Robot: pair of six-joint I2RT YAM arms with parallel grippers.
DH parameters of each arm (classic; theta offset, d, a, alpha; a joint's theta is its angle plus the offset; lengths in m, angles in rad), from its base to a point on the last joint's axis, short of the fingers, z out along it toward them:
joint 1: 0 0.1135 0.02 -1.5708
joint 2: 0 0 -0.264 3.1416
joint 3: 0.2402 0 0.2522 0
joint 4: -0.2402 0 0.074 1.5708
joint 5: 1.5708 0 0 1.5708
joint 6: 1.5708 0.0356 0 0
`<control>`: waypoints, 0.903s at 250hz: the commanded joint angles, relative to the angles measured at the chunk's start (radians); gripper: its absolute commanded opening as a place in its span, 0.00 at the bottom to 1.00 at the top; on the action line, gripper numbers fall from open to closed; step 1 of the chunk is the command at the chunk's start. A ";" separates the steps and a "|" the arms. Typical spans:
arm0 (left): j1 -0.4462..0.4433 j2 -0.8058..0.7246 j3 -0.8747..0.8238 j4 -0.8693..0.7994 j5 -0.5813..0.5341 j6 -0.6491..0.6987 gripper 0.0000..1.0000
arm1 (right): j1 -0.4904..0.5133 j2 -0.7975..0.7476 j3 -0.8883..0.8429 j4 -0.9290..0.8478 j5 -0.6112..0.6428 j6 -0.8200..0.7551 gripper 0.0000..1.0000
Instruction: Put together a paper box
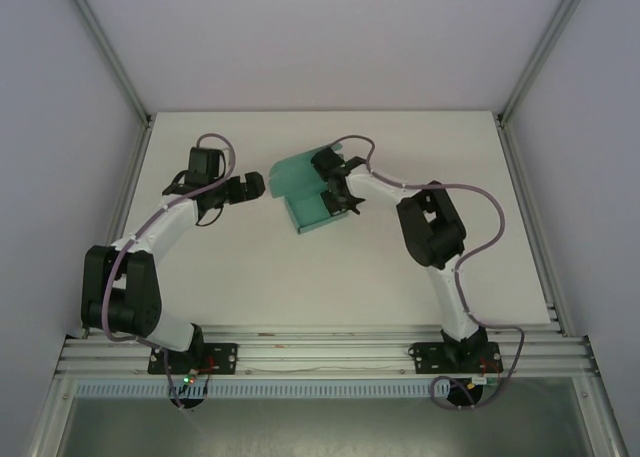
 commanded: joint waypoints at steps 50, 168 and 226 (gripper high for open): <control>0.003 0.031 0.021 0.003 -0.032 -0.011 1.00 | 0.028 0.194 0.114 -0.453 0.333 0.323 0.00; 0.002 0.046 0.019 0.022 0.059 0.037 1.00 | 0.020 0.007 -0.024 -0.154 0.144 0.298 0.24; -0.038 0.086 0.002 0.108 0.175 0.050 1.00 | 0.008 -0.116 -0.074 -0.017 0.045 0.299 0.47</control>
